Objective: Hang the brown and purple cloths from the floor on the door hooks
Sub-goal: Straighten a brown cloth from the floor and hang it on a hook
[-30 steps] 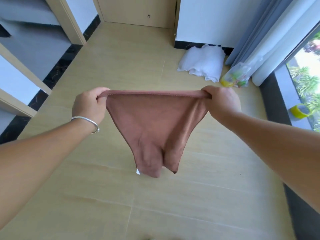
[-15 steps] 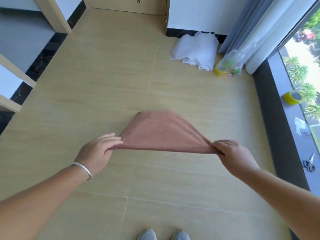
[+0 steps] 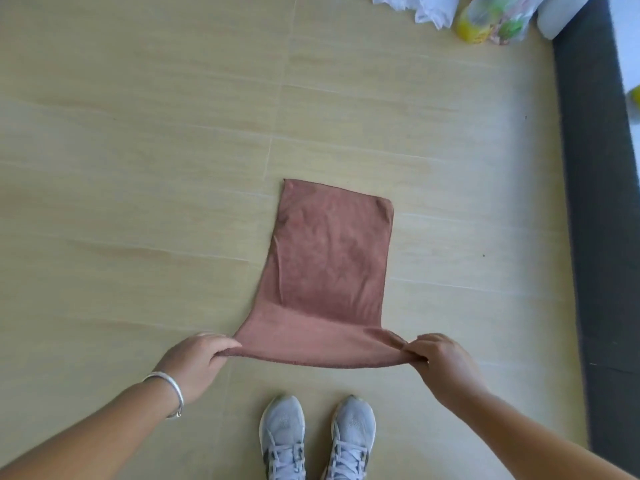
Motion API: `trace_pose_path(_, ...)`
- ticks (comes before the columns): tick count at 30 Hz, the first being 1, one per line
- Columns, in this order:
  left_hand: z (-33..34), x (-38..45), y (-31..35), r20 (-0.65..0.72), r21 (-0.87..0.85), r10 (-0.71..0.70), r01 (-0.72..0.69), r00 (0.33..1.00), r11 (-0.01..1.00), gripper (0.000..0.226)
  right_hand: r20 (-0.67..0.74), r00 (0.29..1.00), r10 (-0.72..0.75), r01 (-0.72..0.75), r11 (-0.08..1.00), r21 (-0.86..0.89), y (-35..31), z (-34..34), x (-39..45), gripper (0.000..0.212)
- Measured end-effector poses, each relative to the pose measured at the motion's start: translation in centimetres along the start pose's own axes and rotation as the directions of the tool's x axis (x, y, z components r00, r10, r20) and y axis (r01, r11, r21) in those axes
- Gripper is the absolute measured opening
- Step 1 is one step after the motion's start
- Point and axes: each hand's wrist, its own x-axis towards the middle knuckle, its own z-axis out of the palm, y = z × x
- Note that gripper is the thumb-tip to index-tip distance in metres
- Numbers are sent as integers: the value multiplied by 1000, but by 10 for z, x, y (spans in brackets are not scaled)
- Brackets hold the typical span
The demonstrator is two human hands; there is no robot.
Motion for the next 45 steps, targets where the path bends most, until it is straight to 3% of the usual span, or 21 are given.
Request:
trace_pose_path(3,23,33,-7,-34,-262,-128,115,991,958,25,82,987,137,-141,989,41,17,28,30,21)
trace_pose_path(5,29,68,-8,-127,-377,-180,121,975,918,25,70,972,226,-234,962,138,28,38,60,19)
trace_pose_path(8,24,135,-3,-239,-514,-229,77,944,855,26,-32,945,326,-299,899,319,46,40,116,12)
trace_pose_path(11,11,213,4,-349,-539,-216,-6,912,842,22,-179,907,381,-287,871,399,64,37,181,9)
trace_pose_path(16,-10,355,7,-449,-478,-185,-60,874,876,13,-313,851,422,-249,849,466,100,43,300,5)
trace_pose_path(18,-4,400,9,-414,-480,-247,20,876,877,28,-292,852,434,-274,846,457,113,53,335,35)
trace_pose_path(20,13,418,12,-474,-381,-227,34,851,924,45,-320,873,367,-283,917,281,120,72,347,48)
trace_pose_path(21,27,413,11,-537,-255,-148,8,831,967,50,-337,898,285,-250,958,143,119,84,342,49)
trace_pose_path(23,63,387,5,-588,110,184,-148,788,983,55,-338,941,17,-60,991,-119,117,115,317,52)
trace_pose_path(25,102,350,-5,-433,412,495,-323,753,852,52,-259,929,-264,186,939,-288,115,147,283,56)
trace_pose_path(26,119,333,-13,-307,498,577,-388,757,775,56,-191,912,-363,288,899,-331,115,162,265,59)
trace_pose_path(28,148,305,-30,-86,596,631,-468,771,653,68,-11,891,-455,417,826,-378,112,186,237,70)
trace_pose_path(30,166,291,-45,35,659,632,-493,774,568,79,121,879,-461,466,781,-415,109,205,219,82)
trace_pose_path(37,189,263,-57,143,722,514,-444,846,530,90,214,941,-261,333,820,-466,89,224,189,96)
trace_pose_path(45,187,237,-36,27,651,398,-318,917,689,69,220,967,-128,232,800,-554,76,228,175,65)
